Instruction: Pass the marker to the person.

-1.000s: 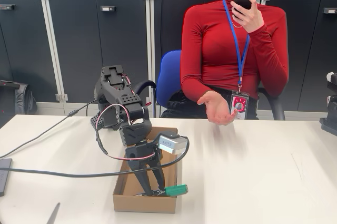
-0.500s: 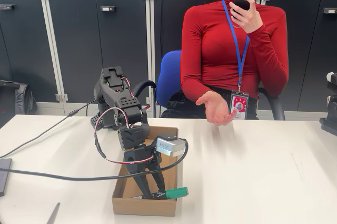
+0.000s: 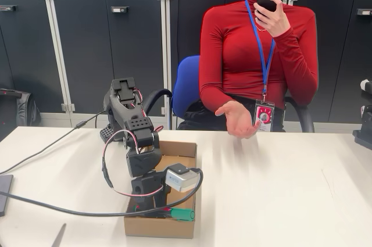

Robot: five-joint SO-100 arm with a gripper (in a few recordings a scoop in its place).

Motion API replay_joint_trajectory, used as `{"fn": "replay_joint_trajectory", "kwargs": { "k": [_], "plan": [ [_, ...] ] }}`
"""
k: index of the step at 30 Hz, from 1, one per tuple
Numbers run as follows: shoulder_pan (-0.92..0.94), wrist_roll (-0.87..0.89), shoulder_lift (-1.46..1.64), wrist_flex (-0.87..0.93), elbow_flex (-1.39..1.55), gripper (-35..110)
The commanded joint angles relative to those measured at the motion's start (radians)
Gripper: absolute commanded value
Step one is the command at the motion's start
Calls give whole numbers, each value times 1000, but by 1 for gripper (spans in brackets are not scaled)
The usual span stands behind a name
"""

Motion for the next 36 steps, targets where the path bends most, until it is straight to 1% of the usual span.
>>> {"fn": "replay_joint_trajectory", "kwargs": {
  "k": [1,19,28,36],
  "plan": [
    [8,20,51,12,-37,-5],
    [-133,121,247,12,-60,-5],
    [-204,173,437,46,26,-5],
    [-276,230,578,-14,138,-5]
  ]
}}
